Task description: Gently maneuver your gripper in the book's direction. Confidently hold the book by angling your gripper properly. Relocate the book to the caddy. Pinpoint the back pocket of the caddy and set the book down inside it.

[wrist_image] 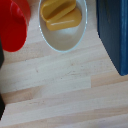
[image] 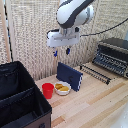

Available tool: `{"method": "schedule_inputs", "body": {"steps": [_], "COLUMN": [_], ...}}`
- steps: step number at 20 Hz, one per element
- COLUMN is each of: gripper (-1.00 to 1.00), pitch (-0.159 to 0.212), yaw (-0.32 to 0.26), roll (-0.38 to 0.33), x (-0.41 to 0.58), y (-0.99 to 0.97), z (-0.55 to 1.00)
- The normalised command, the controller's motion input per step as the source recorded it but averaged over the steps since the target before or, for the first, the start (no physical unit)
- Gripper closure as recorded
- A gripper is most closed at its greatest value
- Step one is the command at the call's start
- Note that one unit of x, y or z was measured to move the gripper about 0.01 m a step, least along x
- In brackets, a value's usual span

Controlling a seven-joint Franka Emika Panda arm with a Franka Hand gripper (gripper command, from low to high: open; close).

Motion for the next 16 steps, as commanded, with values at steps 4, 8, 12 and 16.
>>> {"method": "schedule_inputs", "body": {"steps": [4,8,12,16], "gripper": [-1.0,-1.0,-1.0,-1.0], "pitch": [0.0,0.0,0.0,0.0], "yaw": [0.151,0.178,0.171,0.141], "roll": [0.034,0.066,0.055,0.024], "x": [0.188,0.146,0.124,0.13], "y": [-0.64,-0.7,-0.57,-0.4], "z": [-0.1,-0.11,-0.12,-0.16]}}
